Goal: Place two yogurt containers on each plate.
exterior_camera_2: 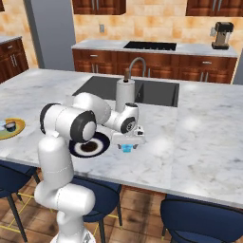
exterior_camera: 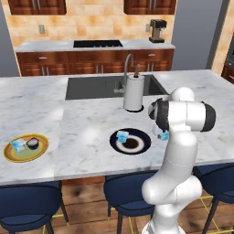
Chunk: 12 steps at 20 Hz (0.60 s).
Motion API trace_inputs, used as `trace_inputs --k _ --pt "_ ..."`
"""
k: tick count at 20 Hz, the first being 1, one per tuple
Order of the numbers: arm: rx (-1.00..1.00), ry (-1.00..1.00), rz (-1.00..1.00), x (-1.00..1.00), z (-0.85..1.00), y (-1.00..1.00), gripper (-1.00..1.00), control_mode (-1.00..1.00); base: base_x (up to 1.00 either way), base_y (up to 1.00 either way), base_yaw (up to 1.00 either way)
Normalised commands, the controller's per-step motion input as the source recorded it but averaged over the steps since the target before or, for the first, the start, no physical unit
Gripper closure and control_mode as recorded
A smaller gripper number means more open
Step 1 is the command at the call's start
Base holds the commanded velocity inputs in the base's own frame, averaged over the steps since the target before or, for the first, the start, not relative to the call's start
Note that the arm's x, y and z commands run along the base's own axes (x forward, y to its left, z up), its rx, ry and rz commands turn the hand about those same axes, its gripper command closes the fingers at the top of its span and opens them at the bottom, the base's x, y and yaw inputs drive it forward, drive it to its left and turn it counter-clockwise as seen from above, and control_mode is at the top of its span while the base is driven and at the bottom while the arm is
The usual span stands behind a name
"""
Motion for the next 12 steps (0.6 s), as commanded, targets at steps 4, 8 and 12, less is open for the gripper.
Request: trace_inputs --k 4,8,12 --pt "0.0 0.04 0.03 -0.03 0.0 0.06 1.0 -1.0 0.0 0.0 0.0" --pt "-0.1 0.01 0.23 -0.65 0.03 0.76 1.0 -1.0 0.0 0.0 0.0" --pt "0.02 -0.03 0.08 -0.84 0.59 0.8 1.0 -1.0 0.0 0.0 0.0"
